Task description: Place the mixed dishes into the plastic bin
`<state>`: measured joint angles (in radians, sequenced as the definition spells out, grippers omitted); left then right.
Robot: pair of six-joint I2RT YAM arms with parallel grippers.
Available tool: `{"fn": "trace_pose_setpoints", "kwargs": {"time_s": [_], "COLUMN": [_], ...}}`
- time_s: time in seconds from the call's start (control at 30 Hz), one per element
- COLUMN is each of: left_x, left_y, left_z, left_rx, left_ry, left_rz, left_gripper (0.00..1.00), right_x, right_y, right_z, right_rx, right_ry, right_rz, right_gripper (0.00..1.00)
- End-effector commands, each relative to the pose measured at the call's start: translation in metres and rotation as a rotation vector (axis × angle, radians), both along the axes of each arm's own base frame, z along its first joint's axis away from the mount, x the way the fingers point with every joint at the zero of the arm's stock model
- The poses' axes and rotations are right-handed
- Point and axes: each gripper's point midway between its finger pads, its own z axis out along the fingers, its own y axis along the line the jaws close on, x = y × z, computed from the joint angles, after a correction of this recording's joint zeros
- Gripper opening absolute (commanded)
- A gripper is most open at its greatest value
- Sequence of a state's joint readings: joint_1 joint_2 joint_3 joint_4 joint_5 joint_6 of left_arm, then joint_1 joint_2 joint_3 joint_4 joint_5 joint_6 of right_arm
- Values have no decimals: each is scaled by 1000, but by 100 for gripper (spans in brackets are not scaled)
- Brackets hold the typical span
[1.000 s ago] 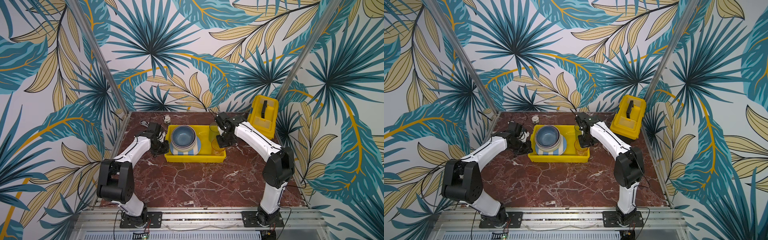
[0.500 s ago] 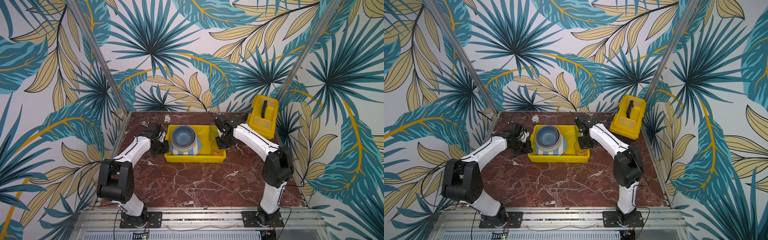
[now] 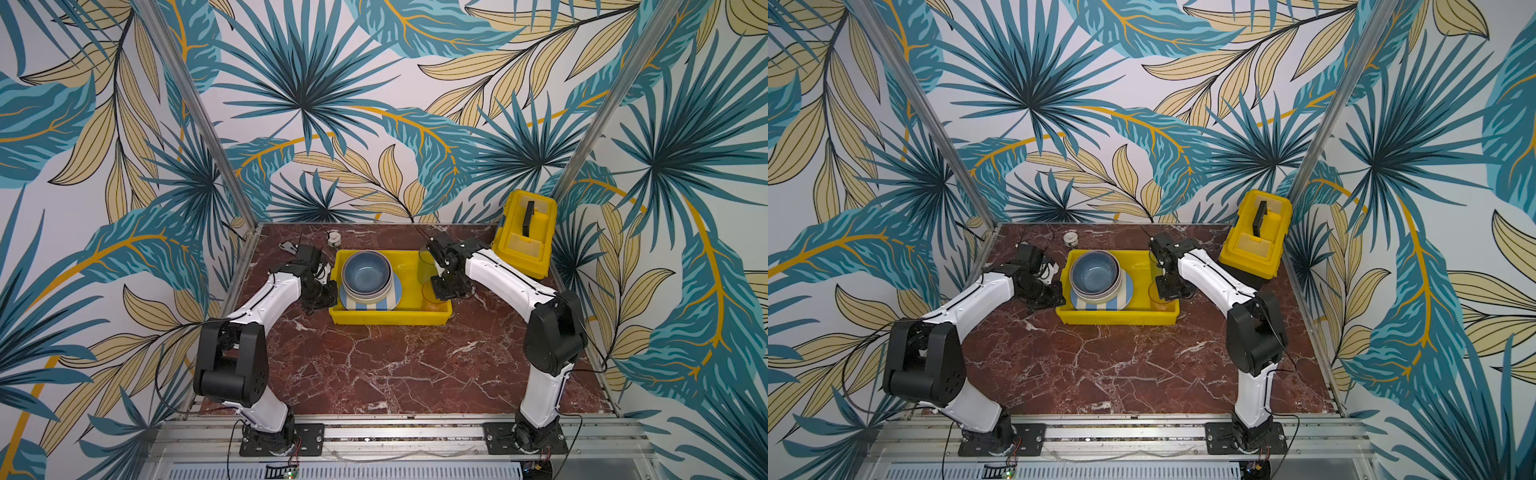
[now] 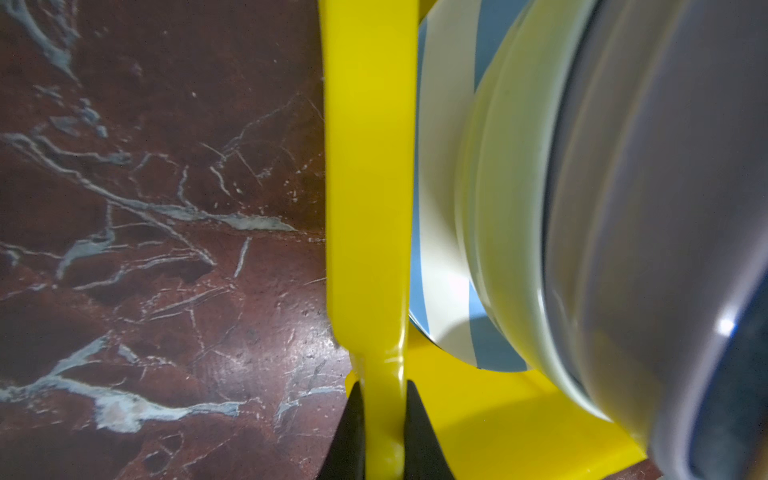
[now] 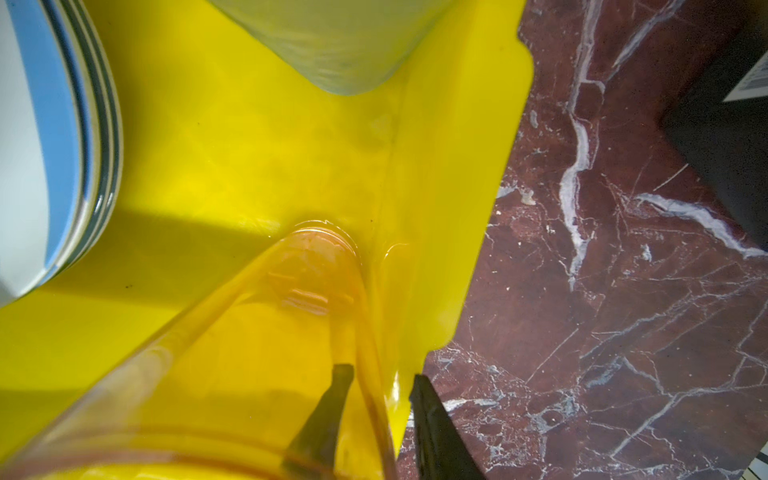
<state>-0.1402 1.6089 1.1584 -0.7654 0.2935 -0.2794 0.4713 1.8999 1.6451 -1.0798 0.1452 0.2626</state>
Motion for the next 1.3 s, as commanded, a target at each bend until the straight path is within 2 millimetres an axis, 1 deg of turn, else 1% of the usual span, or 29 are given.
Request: {"fn": "trace_pose_setpoints", "kwargs": {"time_s": [0.0,0.2,0.27,0.43,0.5,0.57,0.67,0.77,0.9,1.0,1.13,1.27], "left_x": [13,16,17,16,15,15,14,12,8,3,-9,-17], "left_y": [-13,-16,-16,-15,-14,-13,-12,-11,-9,-4,14,37], "left_z": [14,20,22,25,28,32,41,54,69,72,69,79], "left_rx": [-69,-85,-86,-83,-78,-75,-77,-79,-75,-52,36,108], "left_ry": [-46,-58,-64,-67,-75,-81,-98,-126,-162,-171,-190,-242], "left_rz": [-20,-24,-23,-21,-19,-15,-9,0,1,-2,40,118], "left_gripper": [10,10,12,14,14,15,21,29,37,43,56,69], "right_x": [-5,-1,-1,-4,-6,-7,-8,-8,-11,-14,-22,-27], "right_y": [-3,-7,-8,-9,-10,-11,-3,-3,-18,-36,-70,-103], "right_z": [14,49,62,91,102,112,127,141,157,163,165,166], "right_rx": [1,1,11,42,58,80,175,244,270,256,209,179], "right_ry": [-21,-97,-123,-185,-218,-260,-333,-417,-503,-540,-572,-641], "right_rz": [-9,-15,-15,-4,-2,-4,22,25,-8,-35,-94,-178], "right_gripper": [35,42,45,49,52,57,65,70,75,79,84,94]}}
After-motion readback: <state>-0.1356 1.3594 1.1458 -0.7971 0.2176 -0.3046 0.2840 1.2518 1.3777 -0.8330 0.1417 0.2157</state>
